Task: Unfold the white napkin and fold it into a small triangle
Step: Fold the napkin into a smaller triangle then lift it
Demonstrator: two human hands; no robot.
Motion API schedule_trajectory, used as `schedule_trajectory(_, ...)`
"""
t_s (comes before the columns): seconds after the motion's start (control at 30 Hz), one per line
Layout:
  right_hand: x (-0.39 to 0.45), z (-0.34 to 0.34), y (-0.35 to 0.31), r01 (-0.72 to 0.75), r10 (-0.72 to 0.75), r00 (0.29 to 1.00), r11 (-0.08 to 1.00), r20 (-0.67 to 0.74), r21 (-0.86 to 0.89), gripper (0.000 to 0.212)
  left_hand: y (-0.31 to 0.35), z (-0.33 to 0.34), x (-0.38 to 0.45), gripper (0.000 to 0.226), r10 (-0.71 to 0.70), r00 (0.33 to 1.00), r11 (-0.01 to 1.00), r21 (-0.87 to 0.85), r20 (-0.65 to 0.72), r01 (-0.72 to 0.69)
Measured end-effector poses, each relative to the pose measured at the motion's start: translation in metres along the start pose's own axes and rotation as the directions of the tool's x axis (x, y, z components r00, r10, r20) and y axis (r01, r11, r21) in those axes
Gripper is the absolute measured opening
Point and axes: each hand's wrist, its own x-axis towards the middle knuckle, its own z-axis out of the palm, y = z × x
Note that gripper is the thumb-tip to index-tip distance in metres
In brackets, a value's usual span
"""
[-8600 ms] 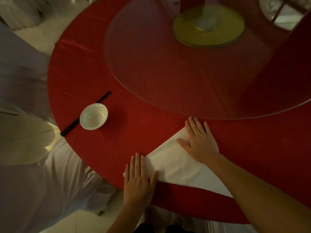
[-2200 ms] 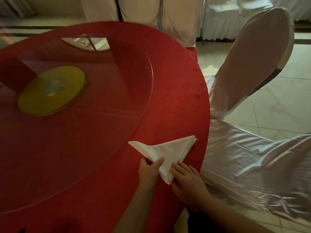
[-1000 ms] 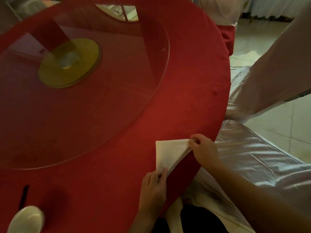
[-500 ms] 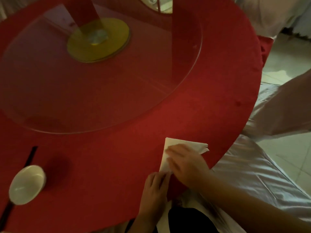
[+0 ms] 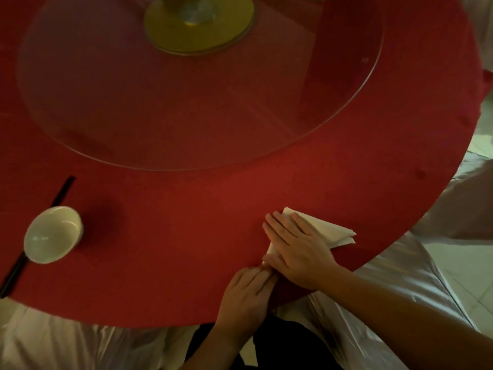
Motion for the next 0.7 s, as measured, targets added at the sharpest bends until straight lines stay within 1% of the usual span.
schedule_trajectory(0.2,0.002,0.001,0.011,-0.063,0.062,0.998,0.998,-0.017,-0.022,0.076,-0.002,-0.004,0.002,0.038,0.021,0.999,0.999,-0.030,0.044,-0.020)
schedule_trajectory(0.33,0.003,-0.003,0.038,-0.184,0.183,0.983,0.982,-0.035,-0.033,0.081,-0.003,-0.004,0.000,0.036,0.036,0.998,0.999,-0.008,0.058,-0.036)
schedule_trajectory(0.4,0.000,-0.004,0.049,-0.215,0.214,0.976,0.976,-0.031,-0.036,0.085,-0.004,-0.005,0.001,0.037,0.047,0.996,0.999,0.006,0.070,-0.048)
schedule_trajectory(0.5,-0.001,-0.003,0.051,-0.213,0.213,0.977,0.976,-0.007,-0.036,0.088,-0.005,-0.009,0.002,0.040,0.059,0.993,0.998,0.022,0.105,-0.061)
schedule_trajectory(0.57,-0.001,-0.005,0.051,-0.213,0.213,0.977,0.977,0.000,-0.018,0.087,-0.001,-0.013,0.003,0.041,0.043,0.990,0.999,0.021,0.134,-0.046)
schedule_trajectory(0.63,-0.001,-0.013,0.054,-0.206,0.205,0.979,0.977,0.016,0.055,0.082,0.005,-0.017,0.005,0.040,0.015,0.988,1.000,0.014,0.155,-0.017)
schedule_trajectory(0.7,0.000,-0.024,0.056,-0.141,0.139,0.990,0.987,0.031,0.081,0.075,0.011,-0.023,0.010,0.035,-0.016,0.987,1.000,0.019,0.159,0.013)
